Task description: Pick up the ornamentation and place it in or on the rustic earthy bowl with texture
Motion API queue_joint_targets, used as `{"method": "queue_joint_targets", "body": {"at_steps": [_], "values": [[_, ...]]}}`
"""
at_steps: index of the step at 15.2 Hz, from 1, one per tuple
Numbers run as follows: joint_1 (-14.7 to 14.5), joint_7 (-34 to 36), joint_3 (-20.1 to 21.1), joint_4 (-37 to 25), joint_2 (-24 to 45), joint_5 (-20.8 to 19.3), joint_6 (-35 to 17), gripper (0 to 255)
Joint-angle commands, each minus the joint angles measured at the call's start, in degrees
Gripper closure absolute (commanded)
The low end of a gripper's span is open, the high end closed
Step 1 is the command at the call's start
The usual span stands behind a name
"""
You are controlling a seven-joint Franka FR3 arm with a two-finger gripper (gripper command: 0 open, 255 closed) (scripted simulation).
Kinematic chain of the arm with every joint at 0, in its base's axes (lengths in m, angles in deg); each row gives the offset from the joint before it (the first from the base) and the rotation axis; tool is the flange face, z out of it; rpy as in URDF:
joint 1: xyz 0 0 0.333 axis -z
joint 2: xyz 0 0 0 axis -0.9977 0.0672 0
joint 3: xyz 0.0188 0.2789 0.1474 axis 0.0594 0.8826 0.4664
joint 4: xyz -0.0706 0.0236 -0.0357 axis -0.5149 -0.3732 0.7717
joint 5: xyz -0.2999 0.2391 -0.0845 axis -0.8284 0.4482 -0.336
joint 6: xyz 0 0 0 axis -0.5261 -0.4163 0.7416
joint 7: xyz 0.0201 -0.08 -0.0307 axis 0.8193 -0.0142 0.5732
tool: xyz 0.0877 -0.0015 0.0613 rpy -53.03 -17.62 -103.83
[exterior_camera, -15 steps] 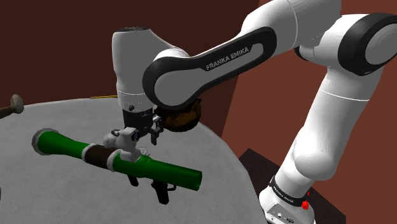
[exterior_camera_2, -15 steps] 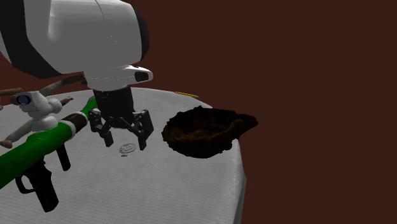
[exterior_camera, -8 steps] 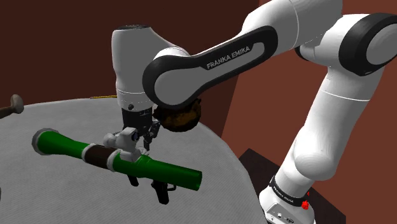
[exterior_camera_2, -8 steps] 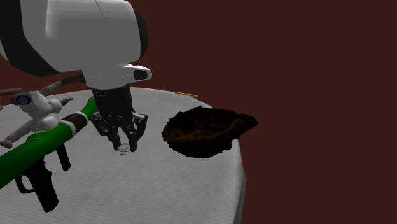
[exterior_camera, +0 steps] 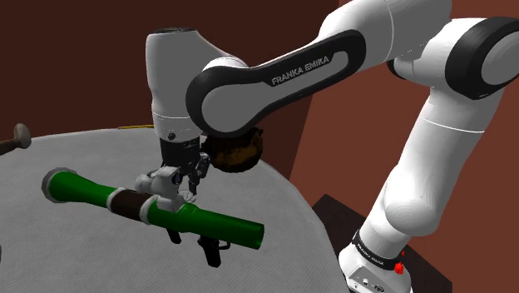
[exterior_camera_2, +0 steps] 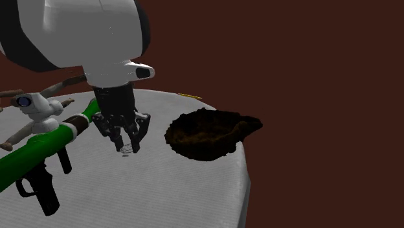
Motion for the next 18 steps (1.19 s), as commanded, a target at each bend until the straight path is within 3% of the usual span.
{"method": "queue_joint_targets", "body": {"at_steps": [1, 18], "values": [[0.1, -0.4, 0.0, -1.1, -0.5, 0.4, 1.5, 255], [0.4, -1.9, -0.1, -11.8, -3.1, 2.3, 14.2, 255]]}}
